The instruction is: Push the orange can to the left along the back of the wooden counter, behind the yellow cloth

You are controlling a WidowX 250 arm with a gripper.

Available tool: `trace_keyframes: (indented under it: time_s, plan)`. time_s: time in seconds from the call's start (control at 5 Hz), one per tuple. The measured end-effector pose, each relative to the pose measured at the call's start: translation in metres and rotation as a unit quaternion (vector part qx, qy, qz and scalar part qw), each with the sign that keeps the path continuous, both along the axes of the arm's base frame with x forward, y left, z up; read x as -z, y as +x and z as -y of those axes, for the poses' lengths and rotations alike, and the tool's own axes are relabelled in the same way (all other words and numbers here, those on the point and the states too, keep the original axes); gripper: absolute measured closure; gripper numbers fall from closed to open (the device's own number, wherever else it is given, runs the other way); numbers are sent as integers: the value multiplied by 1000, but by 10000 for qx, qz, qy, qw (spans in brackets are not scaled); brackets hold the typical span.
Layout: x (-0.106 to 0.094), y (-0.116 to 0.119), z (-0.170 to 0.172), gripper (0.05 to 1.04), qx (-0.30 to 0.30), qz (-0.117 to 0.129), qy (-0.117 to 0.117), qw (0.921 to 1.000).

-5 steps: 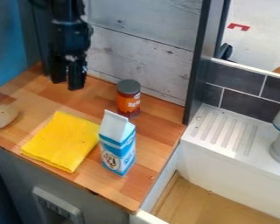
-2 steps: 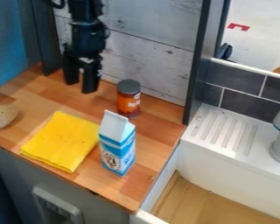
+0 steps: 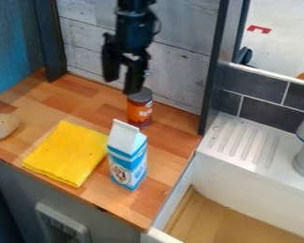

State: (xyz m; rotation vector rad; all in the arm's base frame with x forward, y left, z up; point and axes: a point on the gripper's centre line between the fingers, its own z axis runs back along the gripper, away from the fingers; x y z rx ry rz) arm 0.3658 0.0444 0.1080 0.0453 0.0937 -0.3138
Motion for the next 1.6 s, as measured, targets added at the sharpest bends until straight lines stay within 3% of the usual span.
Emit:
trace_keyframes:
  time_s: [0.2,0.4,0.8,1.0,1.4,1.6]
  plan:
    - [-10,-1,18,85,204,118,-5,9997]
    - [-7,-4,25,85,239,82,-222,9994]
    - [2,2,32,85,215,135,-437,9987]
    - [5,10,37,85,49,354,-569,9977]
    - [26,8,56,85,-485,199,-1133,9922]
    - [27,11,58,85,-662,301,-1217,9899]
